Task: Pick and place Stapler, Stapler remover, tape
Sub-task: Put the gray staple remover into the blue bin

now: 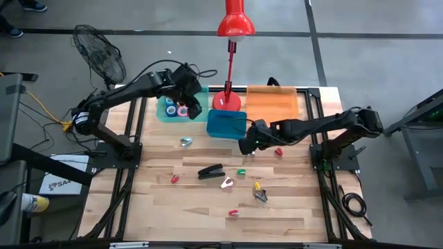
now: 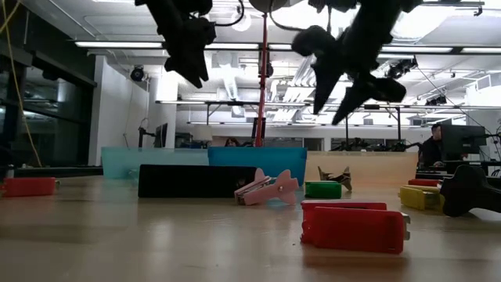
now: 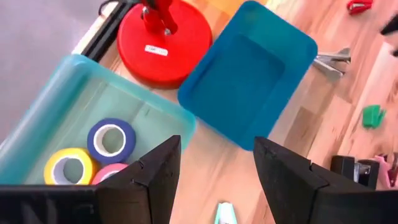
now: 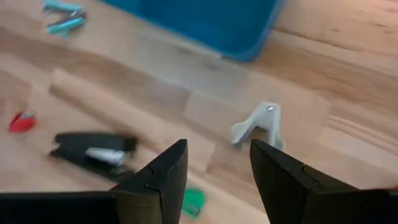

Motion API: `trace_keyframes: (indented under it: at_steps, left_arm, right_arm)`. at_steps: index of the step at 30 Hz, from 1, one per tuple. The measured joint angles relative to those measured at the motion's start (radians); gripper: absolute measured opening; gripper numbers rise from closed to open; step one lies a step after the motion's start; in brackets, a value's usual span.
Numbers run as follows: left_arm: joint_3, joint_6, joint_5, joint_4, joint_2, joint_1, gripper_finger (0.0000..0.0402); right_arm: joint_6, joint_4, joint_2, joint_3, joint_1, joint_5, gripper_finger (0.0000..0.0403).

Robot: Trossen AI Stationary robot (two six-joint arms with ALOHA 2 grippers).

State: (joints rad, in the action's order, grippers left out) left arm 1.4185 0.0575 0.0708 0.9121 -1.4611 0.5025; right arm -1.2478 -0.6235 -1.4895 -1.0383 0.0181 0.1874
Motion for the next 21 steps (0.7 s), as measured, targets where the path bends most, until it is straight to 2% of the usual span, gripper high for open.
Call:
trace_keyframes:
  at_steps: [3, 9, 13, 18, 21]
  left_arm:
    - [0.0, 0.004, -0.016, 0.028, 0.001, -0.028, 0.0198]
    - [0.0, 0.003, -0.046, 0.058, 0.001, -0.054, 0.0198]
    - [0.0, 0.003, -0.041, 0.057, 0.001, -0.051, 0.0198]
    - [0.0, 0.0, -0.039, 0.057, 0.001, -0.051, 0.0198]
    - [0.0, 0.0, -0.039, 0.057, 0.001, -0.051, 0.0198]
  right_arm:
    - [-0.034, -0.009, 0.0, 0.037, 0.005, 0.042, 0.0166]
    - [-0.058, 0.022, 0.0, 0.129, 0.0, 0.043, 0.0177]
    - [-0.084, 0.061, 0.0, 0.188, -0.003, 0.04, 0.0219]
    - [-0.083, 0.197, 0.0, 0.246, -0.021, -0.011, 0.0284]
    - [-0.112, 0.243, 0.0, 0.273, -0.026, -0.001, 0.0302]
